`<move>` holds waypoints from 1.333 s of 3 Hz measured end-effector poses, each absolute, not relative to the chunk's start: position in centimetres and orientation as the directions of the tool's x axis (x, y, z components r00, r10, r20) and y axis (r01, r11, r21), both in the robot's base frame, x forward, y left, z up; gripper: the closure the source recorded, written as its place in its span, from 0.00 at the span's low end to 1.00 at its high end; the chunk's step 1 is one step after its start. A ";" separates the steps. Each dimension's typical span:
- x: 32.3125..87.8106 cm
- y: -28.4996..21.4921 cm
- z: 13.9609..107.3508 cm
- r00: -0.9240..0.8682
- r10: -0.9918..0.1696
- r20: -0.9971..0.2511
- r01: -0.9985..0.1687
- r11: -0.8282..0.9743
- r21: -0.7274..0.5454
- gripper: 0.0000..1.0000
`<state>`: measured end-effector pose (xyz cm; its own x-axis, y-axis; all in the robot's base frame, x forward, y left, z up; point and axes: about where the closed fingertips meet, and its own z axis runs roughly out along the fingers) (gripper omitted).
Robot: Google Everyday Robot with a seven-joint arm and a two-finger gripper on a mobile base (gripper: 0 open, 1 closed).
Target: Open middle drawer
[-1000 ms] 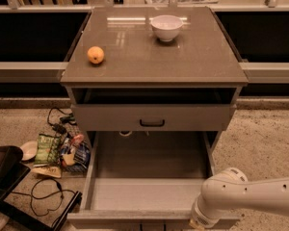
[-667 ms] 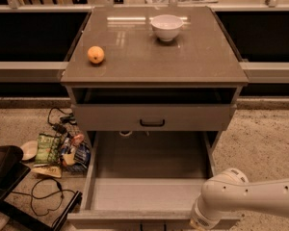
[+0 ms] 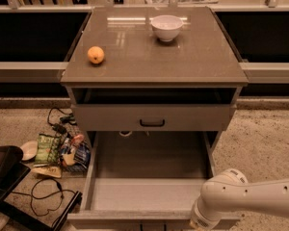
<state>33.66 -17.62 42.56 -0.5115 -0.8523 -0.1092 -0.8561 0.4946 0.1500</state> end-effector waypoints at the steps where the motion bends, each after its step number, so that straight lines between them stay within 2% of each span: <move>1: 33.8 -17.6 42.6 -0.512 -0.852 -0.109 -0.856 0.495 0.150 1.00; 3: 33.9 -17.5 42.6 -0.512 -0.852 -0.109 -0.856 0.495 0.150 1.00; 4: 34.0 -17.5 42.6 -0.511 -0.852 -0.109 -0.856 0.495 0.150 0.84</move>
Offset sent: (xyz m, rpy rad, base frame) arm -0.3160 -0.0276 0.1567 -0.3012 0.2211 -0.0303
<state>33.99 -17.47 42.56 -0.5115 -0.8523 -0.1091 -0.8561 0.4945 0.1500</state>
